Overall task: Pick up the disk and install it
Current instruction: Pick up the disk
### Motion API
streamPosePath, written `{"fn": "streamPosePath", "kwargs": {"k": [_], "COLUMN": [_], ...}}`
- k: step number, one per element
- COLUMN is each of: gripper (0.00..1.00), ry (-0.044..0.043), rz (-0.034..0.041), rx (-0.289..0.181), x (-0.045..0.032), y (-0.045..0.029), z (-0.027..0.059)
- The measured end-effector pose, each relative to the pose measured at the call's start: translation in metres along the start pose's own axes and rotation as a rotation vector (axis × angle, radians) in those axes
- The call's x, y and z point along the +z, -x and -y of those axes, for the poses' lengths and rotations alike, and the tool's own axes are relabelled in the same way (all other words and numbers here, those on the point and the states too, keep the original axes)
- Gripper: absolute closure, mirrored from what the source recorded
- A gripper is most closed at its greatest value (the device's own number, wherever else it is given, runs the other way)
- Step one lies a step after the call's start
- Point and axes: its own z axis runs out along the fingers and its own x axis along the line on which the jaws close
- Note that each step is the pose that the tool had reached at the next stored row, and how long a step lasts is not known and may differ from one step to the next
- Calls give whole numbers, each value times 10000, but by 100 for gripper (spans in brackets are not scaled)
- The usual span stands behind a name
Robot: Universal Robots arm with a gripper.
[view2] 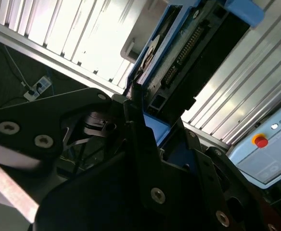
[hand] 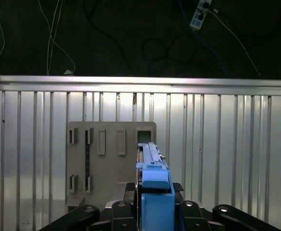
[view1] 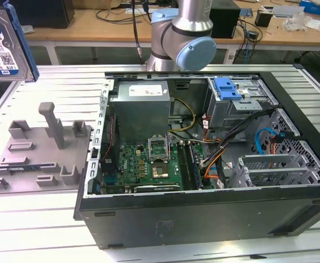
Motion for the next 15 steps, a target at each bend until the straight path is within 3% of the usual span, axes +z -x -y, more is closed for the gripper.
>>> {"fn": "streamPosePath", "kwargs": {"k": [8,12,15], "gripper": [63,63,63], "ry": [6,150,192], "rz": [-1,-56,-60], "rx": [-1,1,1], "x": [-3,-62,-79], "y": [-6,-62,-89], "z": [12,137,199]}}
